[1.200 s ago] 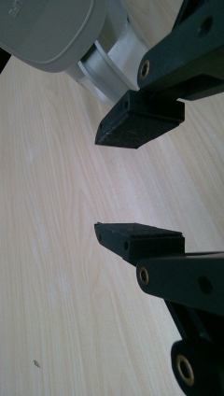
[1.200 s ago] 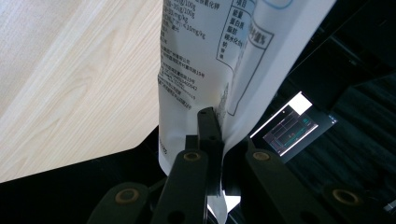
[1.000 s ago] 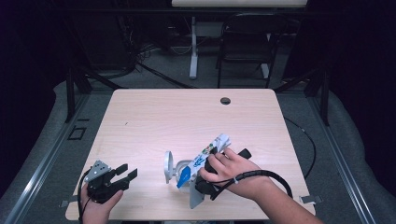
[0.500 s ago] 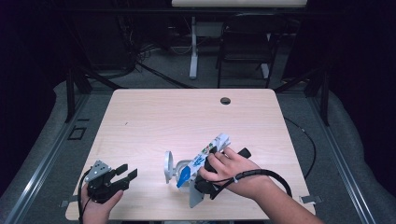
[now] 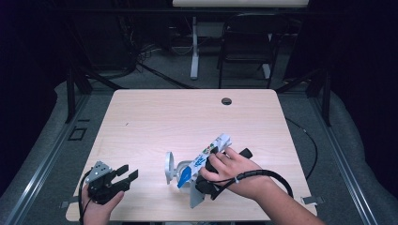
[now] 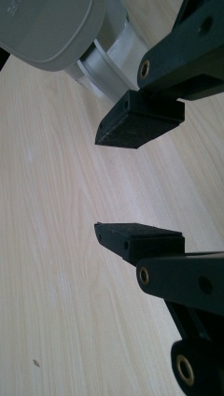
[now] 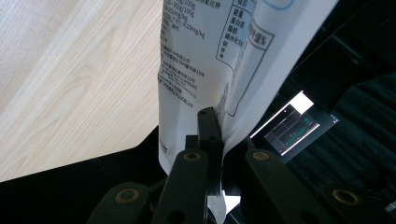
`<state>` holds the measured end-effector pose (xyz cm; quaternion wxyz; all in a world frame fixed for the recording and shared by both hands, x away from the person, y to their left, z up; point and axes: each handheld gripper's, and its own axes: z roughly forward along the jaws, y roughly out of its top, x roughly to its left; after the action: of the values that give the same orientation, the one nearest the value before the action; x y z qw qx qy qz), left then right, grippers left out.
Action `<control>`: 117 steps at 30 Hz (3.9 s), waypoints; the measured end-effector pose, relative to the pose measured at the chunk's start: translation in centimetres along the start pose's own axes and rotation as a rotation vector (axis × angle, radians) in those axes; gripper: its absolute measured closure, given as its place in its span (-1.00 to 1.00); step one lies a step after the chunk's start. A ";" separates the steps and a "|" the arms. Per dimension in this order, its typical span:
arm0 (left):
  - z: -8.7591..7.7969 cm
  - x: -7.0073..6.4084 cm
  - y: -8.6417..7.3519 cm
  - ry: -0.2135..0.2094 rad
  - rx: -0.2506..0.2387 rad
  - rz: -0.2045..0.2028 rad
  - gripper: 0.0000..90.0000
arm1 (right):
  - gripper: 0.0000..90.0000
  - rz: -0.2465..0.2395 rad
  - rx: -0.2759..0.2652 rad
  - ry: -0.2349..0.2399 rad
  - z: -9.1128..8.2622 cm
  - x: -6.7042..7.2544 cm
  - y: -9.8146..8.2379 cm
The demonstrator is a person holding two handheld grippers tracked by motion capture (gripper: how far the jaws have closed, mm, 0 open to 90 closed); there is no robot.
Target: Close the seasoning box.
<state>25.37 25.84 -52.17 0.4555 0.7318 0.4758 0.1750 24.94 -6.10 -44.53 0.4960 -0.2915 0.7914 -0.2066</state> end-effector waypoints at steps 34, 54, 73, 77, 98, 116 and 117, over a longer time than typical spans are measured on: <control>0.2 0.1 -0.2 0.000 0.007 -0.002 0.14 | 1.00 0.008 -0.010 -0.009 0.2 0.3 -0.1; 0.5 0.1 -0.5 0.013 0.018 -0.007 0.14 | 1.00 0.292 -0.122 0.075 0.4 1.4 -1.5; 0.7 0.3 -0.6 0.016 0.028 -0.007 0.14 | 1.00 0.600 -0.233 0.144 1.3 3.5 -2.9; 0.8 0.4 -0.7 0.013 0.029 -0.007 0.14 | 1.00 0.694 -0.260 0.175 1.7 3.8 -3.4; 0.8 0.6 -0.6 0.016 0.032 -0.009 0.14 | 1.00 1.268 -0.397 0.287 4.9 7.3 -5.6; 1.1 0.3 -0.7 0.020 0.038 0.000 0.14 | 1.00 1.606 -0.458 0.300 6.9 10.8 -5.9; 1.2 0.3 -0.7 0.021 0.032 0.001 0.14 | 1.00 1.626 -0.461 0.301 7.0 11.0 -5.9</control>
<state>25.91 25.59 -53.43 0.4385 0.7373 0.4831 0.1753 29.10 -18.05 -51.19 0.3083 0.3034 0.8340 0.3425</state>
